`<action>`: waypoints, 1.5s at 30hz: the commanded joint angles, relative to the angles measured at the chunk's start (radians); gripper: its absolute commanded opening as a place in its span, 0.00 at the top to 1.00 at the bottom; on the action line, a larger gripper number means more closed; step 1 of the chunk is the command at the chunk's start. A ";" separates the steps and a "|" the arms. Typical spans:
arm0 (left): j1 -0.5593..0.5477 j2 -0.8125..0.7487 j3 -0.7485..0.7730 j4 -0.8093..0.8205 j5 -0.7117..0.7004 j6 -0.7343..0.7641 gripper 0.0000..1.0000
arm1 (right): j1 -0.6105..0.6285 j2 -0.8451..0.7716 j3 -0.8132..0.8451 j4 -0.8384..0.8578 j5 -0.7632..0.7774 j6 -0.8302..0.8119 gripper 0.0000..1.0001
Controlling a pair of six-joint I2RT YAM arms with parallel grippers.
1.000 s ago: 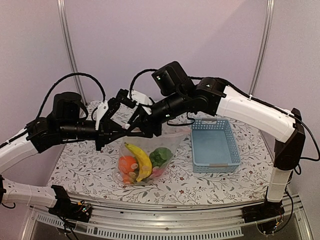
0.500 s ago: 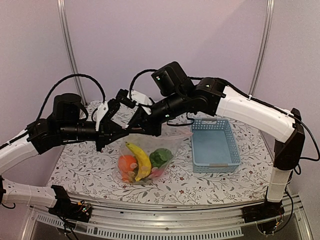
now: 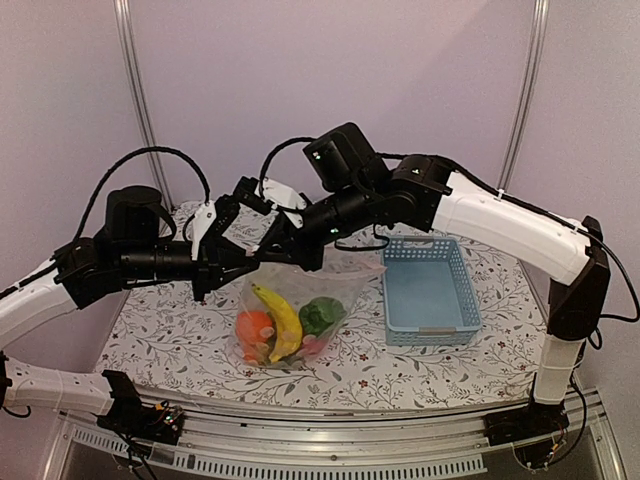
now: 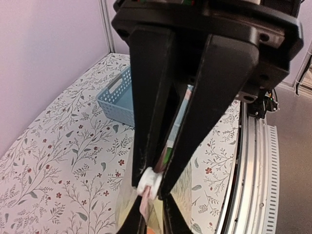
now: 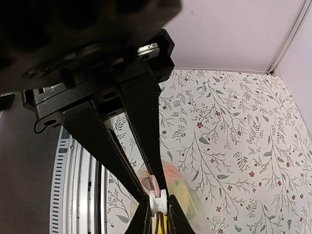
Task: Place the food in the zip-top bag and seal the zipper
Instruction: Hold the zipper food storage bag at the center of the board, then zip the zipper on the zipper food storage bag.
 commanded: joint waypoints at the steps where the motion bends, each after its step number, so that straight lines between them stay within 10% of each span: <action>1: -0.008 0.006 0.001 0.061 0.004 -0.006 0.93 | 0.003 -0.020 0.016 -0.025 0.004 0.002 0.91; 45: 0.157 -0.092 -0.062 0.025 -0.049 -0.009 1.00 | -0.286 -0.567 -0.677 -0.108 0.128 0.111 0.91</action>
